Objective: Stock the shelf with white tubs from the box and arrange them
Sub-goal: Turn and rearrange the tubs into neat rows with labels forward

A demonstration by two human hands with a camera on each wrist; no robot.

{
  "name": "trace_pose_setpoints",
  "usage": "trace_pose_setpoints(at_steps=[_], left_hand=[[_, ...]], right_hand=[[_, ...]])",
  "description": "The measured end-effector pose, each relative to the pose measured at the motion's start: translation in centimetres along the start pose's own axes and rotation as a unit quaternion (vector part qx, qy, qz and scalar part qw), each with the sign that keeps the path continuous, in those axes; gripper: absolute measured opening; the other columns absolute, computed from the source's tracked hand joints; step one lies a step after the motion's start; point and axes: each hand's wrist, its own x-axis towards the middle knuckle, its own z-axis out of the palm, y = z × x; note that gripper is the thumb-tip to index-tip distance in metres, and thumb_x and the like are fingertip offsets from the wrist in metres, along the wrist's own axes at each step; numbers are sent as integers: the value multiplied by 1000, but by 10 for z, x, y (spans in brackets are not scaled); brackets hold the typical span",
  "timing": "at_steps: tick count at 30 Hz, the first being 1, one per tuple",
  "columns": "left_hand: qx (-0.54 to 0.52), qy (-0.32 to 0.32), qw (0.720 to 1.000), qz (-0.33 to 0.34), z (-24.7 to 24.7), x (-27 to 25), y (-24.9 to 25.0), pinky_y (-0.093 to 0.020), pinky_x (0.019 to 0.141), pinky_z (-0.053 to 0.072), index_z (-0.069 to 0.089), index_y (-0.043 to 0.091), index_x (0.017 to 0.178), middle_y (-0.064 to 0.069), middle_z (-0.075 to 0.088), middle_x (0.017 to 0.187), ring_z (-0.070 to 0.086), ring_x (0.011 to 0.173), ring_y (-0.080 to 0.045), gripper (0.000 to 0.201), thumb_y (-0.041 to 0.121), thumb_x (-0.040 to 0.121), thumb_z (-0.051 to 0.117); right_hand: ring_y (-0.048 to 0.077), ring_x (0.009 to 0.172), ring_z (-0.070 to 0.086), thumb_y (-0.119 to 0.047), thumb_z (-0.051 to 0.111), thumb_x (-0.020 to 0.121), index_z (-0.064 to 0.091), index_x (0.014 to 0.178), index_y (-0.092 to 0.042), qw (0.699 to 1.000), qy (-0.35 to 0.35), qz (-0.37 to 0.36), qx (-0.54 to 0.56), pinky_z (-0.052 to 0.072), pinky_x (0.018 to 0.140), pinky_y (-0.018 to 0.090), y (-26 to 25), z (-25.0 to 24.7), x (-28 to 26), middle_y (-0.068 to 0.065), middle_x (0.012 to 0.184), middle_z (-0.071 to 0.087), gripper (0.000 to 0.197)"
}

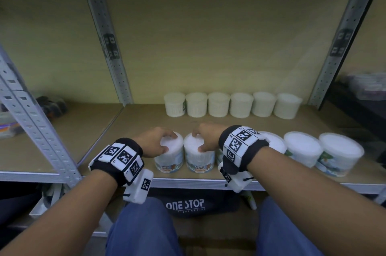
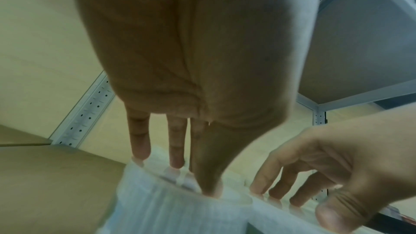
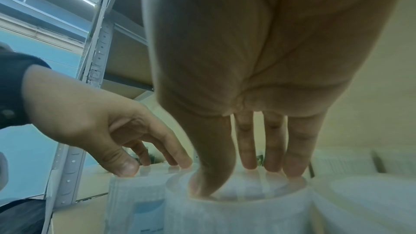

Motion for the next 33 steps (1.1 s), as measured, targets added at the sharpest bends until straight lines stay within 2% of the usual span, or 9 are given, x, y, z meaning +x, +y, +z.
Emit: trace_pose_setpoints(at_steps=[4, 6, 8, 10, 15, 18, 27, 33], left_hand=[[-3, -13, 1000, 5, -7, 3, 8, -28, 107, 33, 48, 21, 137, 2, 42, 146, 40, 134, -17, 49, 9, 90, 56], [-5, 2, 1000, 13, -12, 9, 13, -28, 104, 35, 48, 20, 137, 0, 45, 144, 43, 131, -17, 47, 13, 91, 56], [-18, 19, 999, 19, -18, 17, 20, -27, 102, 37, 48, 20, 137, 1, 46, 143, 46, 129, -17, 46, 18, 92, 57], [-41, 32, 998, 26, -24, 28, 31, -25, 99, 38, 48, 20, 136, 1, 48, 141, 48, 127, -16, 46, 21, 91, 59], [-59, 75, 993, 64, -41, 66, 77, -22, 90, 39, 51, 18, 134, -2, 53, 135, 53, 120, -18, 45, 18, 90, 60], [-47, 77, 992, 88, -46, 96, 110, -24, 92, 42, 52, 19, 132, -2, 53, 135, 55, 118, -19, 45, 14, 88, 60], [-44, 87, 985, 140, -46, 192, 205, -26, 91, 41, 54, 14, 129, -4, 54, 131, 55, 115, -22, 39, 23, 91, 58], [-25, 64, 988, 138, -33, 258, 242, -28, 92, 42, 51, 12, 130, -7, 53, 132, 53, 118, -24, 42, 23, 90, 58]], right_hand=[[27, 124, 52, -31, 67, 86, 39, 144, -12, 999, 16, -5, 32, 46, 101, 35, 7, -4, -1, 8, 141, 48, 67], [26, 125, 52, -36, 66, 86, 38, 144, -12, 997, 46, -1, 56, 46, 103, 36, 13, -10, -4, 8, 142, 47, 69], [25, 129, 47, -34, 63, 89, 40, 143, -12, 995, 70, 0, 74, 41, 106, 34, 24, -20, -9, 6, 144, 42, 63], [24, 129, 46, -30, 61, 91, 46, 140, -12, 992, 93, 4, 85, 39, 103, 31, 40, -33, -16, 7, 143, 43, 54], [22, 116, 57, -28, 61, 90, 58, 128, -13, 984, 144, 66, 87, 44, 93, 27, 101, -58, -27, 6, 129, 58, 41], [22, 108, 59, -30, 62, 89, 62, 122, -14, 976, 159, 115, 93, 43, 89, 24, 146, -69, -35, 5, 125, 62, 37], [24, 118, 55, -35, 60, 90, 63, 120, -16, 957, 143, 245, 53, 44, 98, 32, 268, -79, -36, 5, 129, 58, 36], [27, 124, 52, -33, 57, 93, 61, 125, -9, 953, 122, 276, 25, 43, 103, 34, 322, -83, -10, 8, 136, 54, 40]])
